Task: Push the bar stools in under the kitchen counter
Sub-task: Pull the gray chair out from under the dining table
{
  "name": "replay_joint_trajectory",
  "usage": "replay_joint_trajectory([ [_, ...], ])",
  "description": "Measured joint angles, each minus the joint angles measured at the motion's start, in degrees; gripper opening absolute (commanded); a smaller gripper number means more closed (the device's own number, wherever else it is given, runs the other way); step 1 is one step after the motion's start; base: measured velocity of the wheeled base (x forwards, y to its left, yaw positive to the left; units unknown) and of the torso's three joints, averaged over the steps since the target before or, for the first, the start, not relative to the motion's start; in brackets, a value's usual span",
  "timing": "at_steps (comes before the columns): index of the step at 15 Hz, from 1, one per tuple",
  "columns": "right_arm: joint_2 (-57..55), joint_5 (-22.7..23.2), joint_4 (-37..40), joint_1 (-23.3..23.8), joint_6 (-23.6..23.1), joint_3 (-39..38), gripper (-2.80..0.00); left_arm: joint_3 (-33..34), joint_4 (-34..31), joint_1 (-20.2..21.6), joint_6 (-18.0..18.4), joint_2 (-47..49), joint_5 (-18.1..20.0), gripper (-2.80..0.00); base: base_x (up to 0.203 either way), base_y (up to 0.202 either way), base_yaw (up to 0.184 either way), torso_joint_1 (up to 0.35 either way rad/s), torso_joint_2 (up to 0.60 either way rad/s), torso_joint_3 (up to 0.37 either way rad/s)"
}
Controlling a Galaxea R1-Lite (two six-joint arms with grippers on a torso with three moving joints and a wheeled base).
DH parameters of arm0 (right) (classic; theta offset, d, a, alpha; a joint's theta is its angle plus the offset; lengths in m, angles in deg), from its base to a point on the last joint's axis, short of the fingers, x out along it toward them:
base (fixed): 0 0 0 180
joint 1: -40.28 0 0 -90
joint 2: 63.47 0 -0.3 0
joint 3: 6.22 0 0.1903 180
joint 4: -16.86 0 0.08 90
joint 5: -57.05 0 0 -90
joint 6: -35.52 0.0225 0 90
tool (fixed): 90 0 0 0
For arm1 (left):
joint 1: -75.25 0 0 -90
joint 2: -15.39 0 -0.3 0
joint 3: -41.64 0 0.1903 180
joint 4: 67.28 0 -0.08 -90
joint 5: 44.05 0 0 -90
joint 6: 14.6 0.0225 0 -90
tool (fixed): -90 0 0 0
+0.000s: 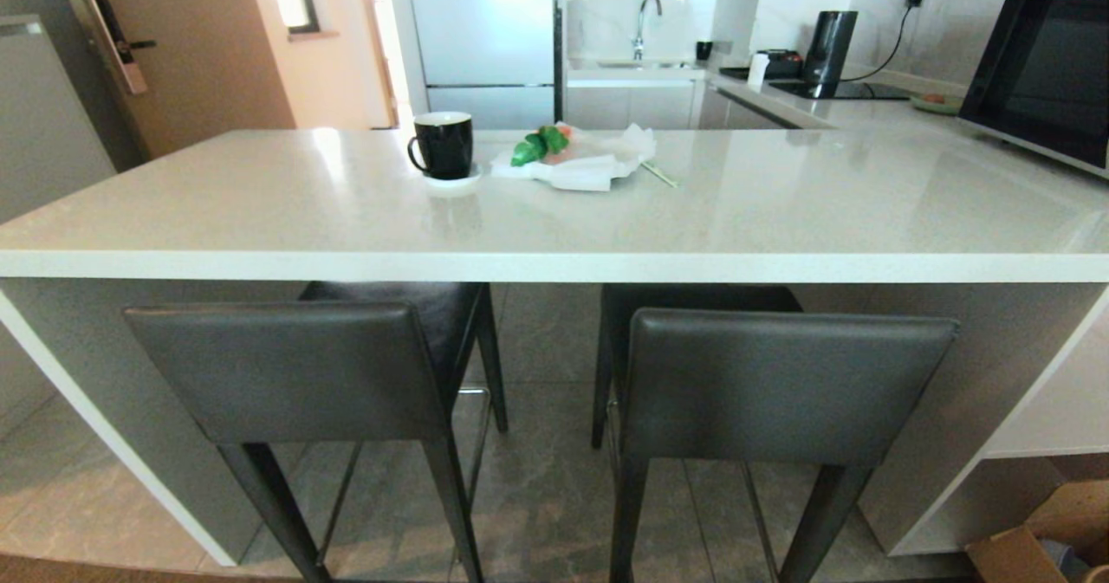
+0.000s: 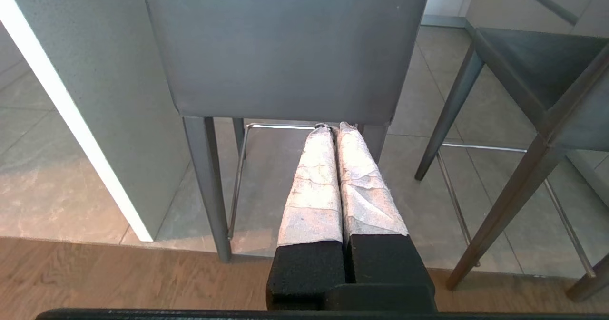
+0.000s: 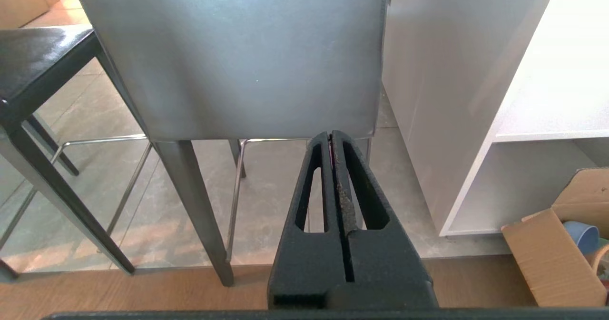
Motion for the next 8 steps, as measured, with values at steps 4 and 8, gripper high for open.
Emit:
replay_joint_trajectory([
  [4,-0.02,0.0,-0.02,0.0,0.01,0.0,-2.8,0.0,0.0,0.1,0.0,0.0,0.0,-2.8,0.0,0.0,0.0,0.0,0.0,0.0],
  [8,-0.02,0.0,0.04,-0.02,0.03,0.0,-2.8,0.0,0.08,0.17,0.0,0.0,0.01,-2.8,0.001,-0.157,0.001,0.003,0.0,0.002],
])
